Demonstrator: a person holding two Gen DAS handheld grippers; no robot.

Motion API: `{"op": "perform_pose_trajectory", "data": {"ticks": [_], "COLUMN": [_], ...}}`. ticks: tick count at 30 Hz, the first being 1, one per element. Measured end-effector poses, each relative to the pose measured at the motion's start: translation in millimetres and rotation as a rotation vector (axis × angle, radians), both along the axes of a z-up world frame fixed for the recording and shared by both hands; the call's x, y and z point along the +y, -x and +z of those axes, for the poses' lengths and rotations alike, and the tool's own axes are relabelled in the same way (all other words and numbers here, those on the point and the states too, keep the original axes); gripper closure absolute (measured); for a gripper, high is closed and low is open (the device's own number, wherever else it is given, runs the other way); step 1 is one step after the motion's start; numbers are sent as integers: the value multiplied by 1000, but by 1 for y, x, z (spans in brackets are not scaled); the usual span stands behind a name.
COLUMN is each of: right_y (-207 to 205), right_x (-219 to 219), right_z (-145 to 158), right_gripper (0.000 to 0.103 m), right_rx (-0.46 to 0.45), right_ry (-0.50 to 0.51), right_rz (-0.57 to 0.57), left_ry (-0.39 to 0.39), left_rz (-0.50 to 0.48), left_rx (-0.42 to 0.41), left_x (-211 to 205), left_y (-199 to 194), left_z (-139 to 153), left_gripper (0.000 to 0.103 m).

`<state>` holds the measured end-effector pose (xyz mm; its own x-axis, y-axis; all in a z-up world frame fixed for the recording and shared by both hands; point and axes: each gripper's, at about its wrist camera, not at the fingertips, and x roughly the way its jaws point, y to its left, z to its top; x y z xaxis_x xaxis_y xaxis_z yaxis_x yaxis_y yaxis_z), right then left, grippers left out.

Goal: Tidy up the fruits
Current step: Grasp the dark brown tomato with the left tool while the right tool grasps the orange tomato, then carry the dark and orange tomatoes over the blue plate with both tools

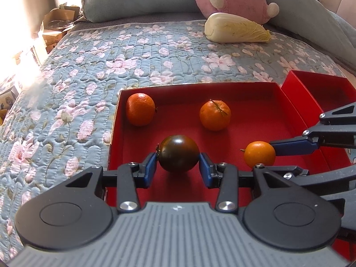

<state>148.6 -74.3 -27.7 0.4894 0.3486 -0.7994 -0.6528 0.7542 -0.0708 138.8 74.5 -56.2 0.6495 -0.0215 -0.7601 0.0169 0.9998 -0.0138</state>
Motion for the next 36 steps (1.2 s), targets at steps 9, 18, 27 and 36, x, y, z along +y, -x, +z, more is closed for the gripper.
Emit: {"op": "perform_pose_trajectory", "data": {"ticks": [9, 18, 27, 36], "right_y": [29, 54, 77, 95], "right_x": [-17, -35, -78, -127], "right_z": [17, 46, 69, 77], "right_gripper": [71, 71, 71, 71], "right_rx": [6, -26, -53, -76], "right_ry": [-21, -77, -140, -148], "right_rz": [0, -17, -122, -219], "left_ry": [-21, -36, -35, -18], "left_rz": [2, -2, -35, -106], "left_rx": [-33, -64, -102, -136], "left_x": [-10, -27, -55, -107], "left_y": [19, 38, 56, 63], "left_z": [26, 50, 74, 93], "left_gripper": [55, 55, 55, 55]}}
